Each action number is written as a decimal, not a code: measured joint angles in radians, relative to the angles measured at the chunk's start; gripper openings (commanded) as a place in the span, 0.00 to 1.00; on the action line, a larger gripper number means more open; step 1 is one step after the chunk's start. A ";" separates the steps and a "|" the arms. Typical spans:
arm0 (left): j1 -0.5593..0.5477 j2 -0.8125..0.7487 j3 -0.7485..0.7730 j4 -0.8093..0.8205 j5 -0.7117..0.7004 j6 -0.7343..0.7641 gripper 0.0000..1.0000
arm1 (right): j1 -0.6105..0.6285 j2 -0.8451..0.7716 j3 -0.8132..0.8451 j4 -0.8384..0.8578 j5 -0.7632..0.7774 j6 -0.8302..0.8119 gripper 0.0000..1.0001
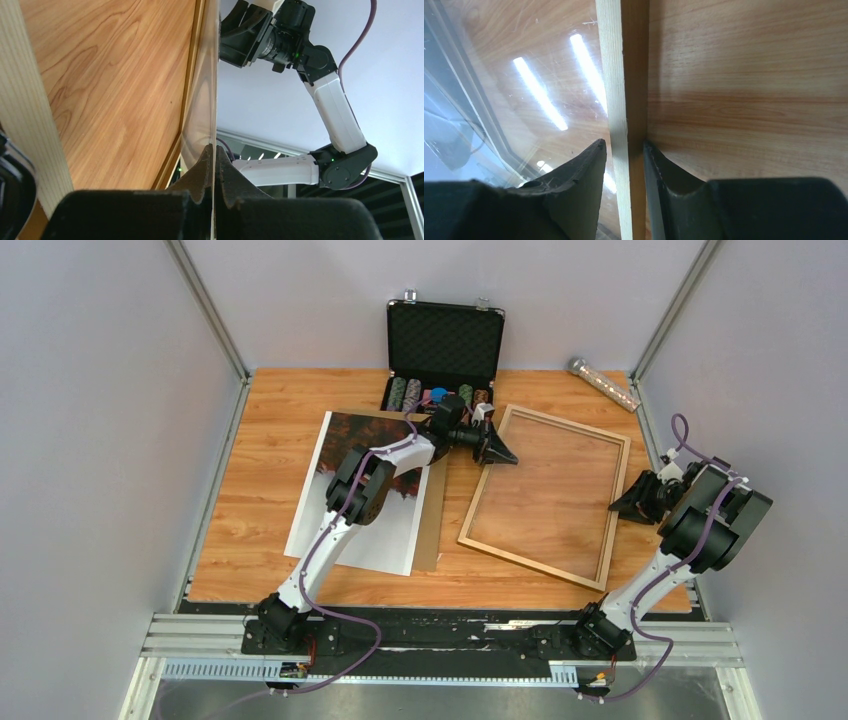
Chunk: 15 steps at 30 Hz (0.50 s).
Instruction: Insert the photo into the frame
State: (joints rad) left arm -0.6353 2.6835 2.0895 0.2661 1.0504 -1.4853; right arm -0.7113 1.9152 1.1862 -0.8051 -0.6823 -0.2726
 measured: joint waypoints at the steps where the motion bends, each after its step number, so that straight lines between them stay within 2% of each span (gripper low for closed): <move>1: 0.000 0.000 0.001 -0.006 0.000 0.005 0.00 | 0.000 0.000 0.000 0.000 0.000 0.000 0.36; 15: 0.000 0.006 0.015 -0.023 0.006 0.011 0.00 | 0.000 0.000 0.000 0.000 0.000 -0.002 0.37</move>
State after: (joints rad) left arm -0.6357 2.6892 2.1044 0.2436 1.0565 -1.4746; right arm -0.7109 1.9152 1.1862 -0.8051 -0.6823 -0.2745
